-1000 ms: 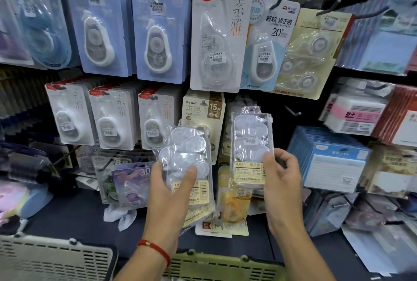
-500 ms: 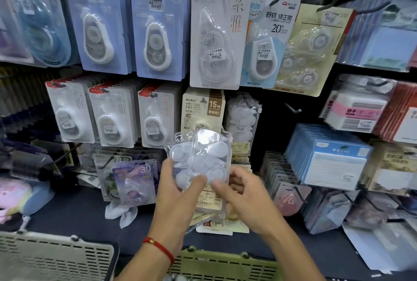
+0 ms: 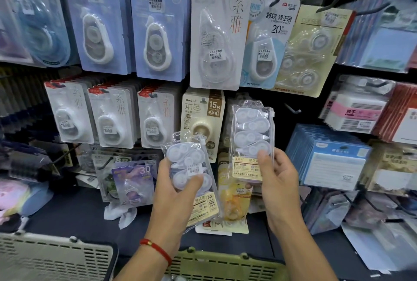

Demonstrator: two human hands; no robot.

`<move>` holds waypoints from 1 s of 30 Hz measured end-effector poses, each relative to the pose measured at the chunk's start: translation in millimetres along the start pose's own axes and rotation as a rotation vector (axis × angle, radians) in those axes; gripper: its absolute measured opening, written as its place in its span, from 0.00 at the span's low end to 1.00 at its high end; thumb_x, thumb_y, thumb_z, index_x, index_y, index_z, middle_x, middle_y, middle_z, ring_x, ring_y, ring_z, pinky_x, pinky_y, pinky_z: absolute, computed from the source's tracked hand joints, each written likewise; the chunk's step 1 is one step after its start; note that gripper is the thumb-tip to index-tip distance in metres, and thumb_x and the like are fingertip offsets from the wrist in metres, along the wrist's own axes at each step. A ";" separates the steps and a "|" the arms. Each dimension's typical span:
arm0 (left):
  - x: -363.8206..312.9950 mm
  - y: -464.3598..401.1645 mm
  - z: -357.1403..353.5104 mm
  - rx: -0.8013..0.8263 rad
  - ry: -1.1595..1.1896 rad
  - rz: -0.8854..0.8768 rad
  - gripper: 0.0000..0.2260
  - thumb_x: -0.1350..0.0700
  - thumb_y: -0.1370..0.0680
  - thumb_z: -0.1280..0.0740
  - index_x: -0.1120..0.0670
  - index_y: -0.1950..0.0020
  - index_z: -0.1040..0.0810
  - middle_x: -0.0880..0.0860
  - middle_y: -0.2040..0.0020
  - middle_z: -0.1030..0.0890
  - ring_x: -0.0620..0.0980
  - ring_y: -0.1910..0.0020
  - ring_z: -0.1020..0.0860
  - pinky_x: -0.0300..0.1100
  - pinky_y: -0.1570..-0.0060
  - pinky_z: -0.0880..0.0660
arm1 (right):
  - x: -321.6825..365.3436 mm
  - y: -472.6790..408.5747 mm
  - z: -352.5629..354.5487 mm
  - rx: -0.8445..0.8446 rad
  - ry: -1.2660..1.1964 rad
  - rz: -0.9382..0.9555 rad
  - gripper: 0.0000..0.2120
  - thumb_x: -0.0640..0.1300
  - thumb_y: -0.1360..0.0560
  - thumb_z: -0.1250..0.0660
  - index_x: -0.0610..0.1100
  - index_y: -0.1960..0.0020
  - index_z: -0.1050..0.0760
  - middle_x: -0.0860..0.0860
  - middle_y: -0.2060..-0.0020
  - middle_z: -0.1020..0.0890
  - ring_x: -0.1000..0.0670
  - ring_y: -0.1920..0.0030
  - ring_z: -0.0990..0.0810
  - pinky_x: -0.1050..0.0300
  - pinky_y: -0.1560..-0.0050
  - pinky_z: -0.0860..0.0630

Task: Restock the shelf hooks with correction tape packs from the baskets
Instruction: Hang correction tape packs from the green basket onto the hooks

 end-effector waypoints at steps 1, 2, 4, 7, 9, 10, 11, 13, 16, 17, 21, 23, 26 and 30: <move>-0.5 -0.2 0.5 -0.001 0.005 0.000 0.21 0.62 0.20 0.28 0.36 0.38 0.23 0.49 0.46 0.12 0.53 0.52 0.12 0.47 0.62 0.16 | -0.1 0.2 0.4 -0.004 -0.006 -0.004 0.08 0.49 0.15 0.35 0.47 0.43 0.20 0.44 0.54 0.12 0.48 0.59 0.14 0.57 0.66 0.18; -1.2 -0.3 1.1 -0.004 0.008 -0.002 0.21 0.62 0.20 0.28 0.36 0.38 0.23 0.49 0.46 0.12 0.52 0.51 0.12 0.47 0.61 0.16 | -0.1 0.6 1.3 -0.011 -0.007 -0.004 0.09 0.49 0.16 0.35 0.46 0.43 0.20 0.44 0.55 0.12 0.47 0.60 0.14 0.57 0.68 0.19; -2.9 -0.4 2.2 -0.011 0.009 -0.009 0.22 0.62 0.21 0.28 0.36 0.39 0.23 0.49 0.46 0.12 0.52 0.50 0.12 0.49 0.59 0.15 | -0.3 1.1 3.0 -0.026 -0.008 -0.008 0.08 0.50 0.16 0.34 0.47 0.44 0.19 0.43 0.56 0.13 0.47 0.62 0.15 0.57 0.71 0.21; -4.0 0.1 2.3 -0.007 0.023 -0.007 0.22 0.63 0.20 0.28 0.35 0.39 0.23 0.49 0.46 0.12 0.53 0.50 0.12 0.48 0.60 0.16 | 0.0 1.4 3.2 -0.031 -0.014 -0.013 0.07 0.49 0.17 0.33 0.48 0.45 0.18 0.43 0.56 0.12 0.45 0.62 0.14 0.54 0.72 0.20; -4.6 0.5 2.1 -0.005 0.029 -0.007 0.22 0.63 0.20 0.29 0.35 0.39 0.23 0.49 0.46 0.12 0.53 0.50 0.12 0.47 0.60 0.16 | 1.1 1.5 3.0 -0.030 -0.016 -0.006 0.06 0.49 0.17 0.32 0.49 0.45 0.18 0.43 0.56 0.12 0.45 0.62 0.14 0.54 0.71 0.20; -5.1 0.9 1.5 -0.004 0.031 -0.007 0.22 0.63 0.20 0.28 0.35 0.39 0.23 0.49 0.46 0.12 0.53 0.50 0.12 0.49 0.60 0.15 | 1.8 1.4 2.8 -0.029 -0.016 -0.001 0.06 0.49 0.17 0.32 0.48 0.45 0.18 0.43 0.56 0.12 0.45 0.61 0.14 0.55 0.71 0.20; -5.9 1.3 0.9 -0.004 0.031 -0.007 0.22 0.62 0.21 0.27 0.35 0.39 0.23 0.49 0.46 0.12 0.53 0.51 0.12 0.51 0.60 0.15 | 2.9 1.6 2.5 -0.027 -0.016 0.005 0.06 0.49 0.17 0.32 0.48 0.45 0.18 0.44 0.56 0.12 0.46 0.61 0.14 0.55 0.70 0.20; -7.9 2.1 -0.4 -0.004 0.029 -0.009 0.22 0.58 0.26 0.26 0.35 0.39 0.23 0.48 0.46 0.12 0.53 0.51 0.12 0.52 0.59 0.15 | 4.2 2.2 2.9 -0.032 -0.015 0.015 0.06 0.47 0.17 0.31 0.46 0.44 0.18 0.44 0.57 0.12 0.47 0.62 0.14 0.57 0.70 0.20; -9.3 2.3 -0.9 0.001 0.027 -0.009 0.23 0.56 0.31 0.28 0.35 0.39 0.23 0.48 0.46 0.12 0.52 0.52 0.12 0.50 0.61 0.15 | 3.5 2.4 7.2 -0.069 -0.010 0.032 0.05 0.45 0.17 0.31 0.46 0.47 0.17 0.44 0.59 0.13 0.46 0.65 0.15 0.56 0.73 0.21; -9.2 2.2 -0.7 0.002 0.023 -0.009 0.23 0.56 0.31 0.28 0.35 0.39 0.23 0.47 0.47 0.12 0.51 0.52 0.12 0.49 0.61 0.15 | 3.1 1.9 8.5 -0.077 -0.010 0.039 0.05 0.45 0.17 0.31 0.46 0.47 0.17 0.44 0.60 0.13 0.46 0.65 0.15 0.55 0.74 0.21; -8.3 2.6 0.0 0.011 -0.005 0.000 0.25 0.56 0.31 0.29 0.34 0.38 0.23 0.47 0.46 0.13 0.52 0.52 0.12 0.52 0.59 0.15 | -11.3 -2.8 13.8 -0.098 0.173 -0.016 0.09 0.54 0.17 0.32 0.50 0.44 0.19 0.49 0.55 0.12 0.50 0.55 0.13 0.50 0.57 0.17; -9.0 2.9 -0.4 0.023 -0.043 -0.011 0.26 0.57 0.31 0.31 0.33 0.39 0.24 0.45 0.46 0.13 0.50 0.51 0.12 0.51 0.57 0.15 | -27.0 -6.6 22.2 -0.109 0.472 -0.130 0.14 0.57 0.19 0.33 0.52 0.37 0.23 0.53 0.43 0.15 0.52 0.46 0.16 0.47 0.43 0.20; -9.5 3.2 -4.6 0.062 -0.092 -0.037 0.26 0.58 0.31 0.34 0.30 0.41 0.25 0.41 0.46 0.14 0.45 0.50 0.14 0.44 0.56 0.16 | -36.1 -4.1 16.8 -0.001 0.637 -0.204 0.15 0.55 0.19 0.31 0.53 0.34 0.25 0.55 0.42 0.18 0.54 0.45 0.18 0.57 0.48 0.23; -6.4 3.6 -12.1 0.106 -0.152 -0.041 0.28 0.59 0.31 0.33 0.27 0.42 0.26 0.38 0.44 0.15 0.40 0.48 0.15 0.34 0.56 0.19 | -40.8 11.2 -31.6 0.364 0.330 -0.210 0.07 0.49 0.19 0.29 0.51 0.42 0.17 0.50 0.50 0.12 0.49 0.50 0.13 0.51 0.49 0.17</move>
Point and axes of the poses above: each hand's wrist, its own y-axis away from the middle knuckle, its own z-axis out of the back of the hand, x = y × z, the point moved 9 cm from there along -y, towards the middle knuckle
